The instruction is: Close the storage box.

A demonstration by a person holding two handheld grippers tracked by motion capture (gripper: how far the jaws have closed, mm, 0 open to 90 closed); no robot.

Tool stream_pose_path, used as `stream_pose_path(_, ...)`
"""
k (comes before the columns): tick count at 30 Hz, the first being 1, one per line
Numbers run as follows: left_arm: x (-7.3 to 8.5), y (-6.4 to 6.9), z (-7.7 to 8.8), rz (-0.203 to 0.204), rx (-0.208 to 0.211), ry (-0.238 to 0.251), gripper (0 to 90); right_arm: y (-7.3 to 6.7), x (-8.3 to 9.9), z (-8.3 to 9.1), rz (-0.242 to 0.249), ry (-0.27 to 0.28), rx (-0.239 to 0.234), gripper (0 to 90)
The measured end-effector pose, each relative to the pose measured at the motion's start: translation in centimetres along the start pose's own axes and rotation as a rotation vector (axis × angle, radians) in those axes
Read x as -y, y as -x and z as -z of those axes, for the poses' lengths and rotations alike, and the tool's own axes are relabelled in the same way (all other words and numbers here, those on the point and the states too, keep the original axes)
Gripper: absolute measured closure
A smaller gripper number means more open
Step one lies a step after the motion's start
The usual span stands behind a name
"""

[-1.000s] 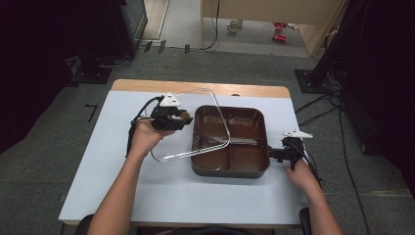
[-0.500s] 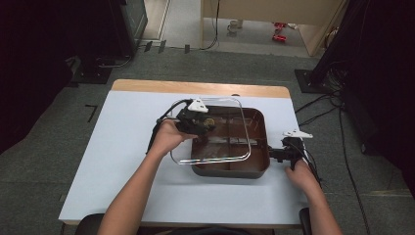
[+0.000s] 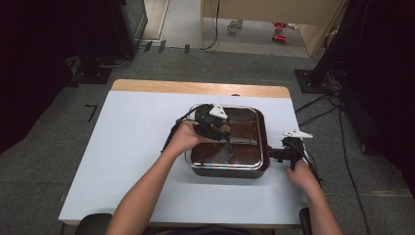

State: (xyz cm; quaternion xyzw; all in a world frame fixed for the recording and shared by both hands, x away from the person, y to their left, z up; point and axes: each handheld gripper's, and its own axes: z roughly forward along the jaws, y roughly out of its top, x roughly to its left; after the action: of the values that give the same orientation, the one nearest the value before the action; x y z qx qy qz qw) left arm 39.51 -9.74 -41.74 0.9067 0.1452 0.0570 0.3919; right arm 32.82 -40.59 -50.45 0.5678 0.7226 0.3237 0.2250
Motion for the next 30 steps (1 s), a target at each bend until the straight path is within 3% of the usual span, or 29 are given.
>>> stream_pose_path(7,-0.5,0.3,-1.0,0.008,0.008,0.018,59.4,0.0,0.0,0.0,0.000,0.000,0.000,10.4)
stream_pose_path(13,-1.0,0.7,-1.6,-0.021,-0.003,-0.011,59.4,0.0,0.0,0.0,0.000,0.000,0.000,10.4)
stream_pose_path(15,-1.1,0.5,-2.0,-0.009,-0.004,-0.024,59.4,0.0,0.0,0.0,0.000,0.000,0.000,10.4)
stream_pose_path(20,-0.4,0.0,-2.1,0.022,0.037,0.023,59.1,0.0,0.0,0.0,0.000,0.000,0.000,10.4)
stream_pose_path(24,-0.4,0.1,-2.1,0.033,0.035,0.030,58.4,0.0,0.0,0.0,0.000,0.000,0.000,10.4)
stream_pose_path(27,-0.4,-0.1,-1.9,0.060,0.053,0.021,50.2,0.0,0.0,0.0,0.000,0.000,0.000,10.4)
stream_pose_path(30,-0.3,-0.1,-1.6,0.068,0.062,0.006,47.6,0.0,0.0,0.0,0.000,0.000,0.000,10.4)
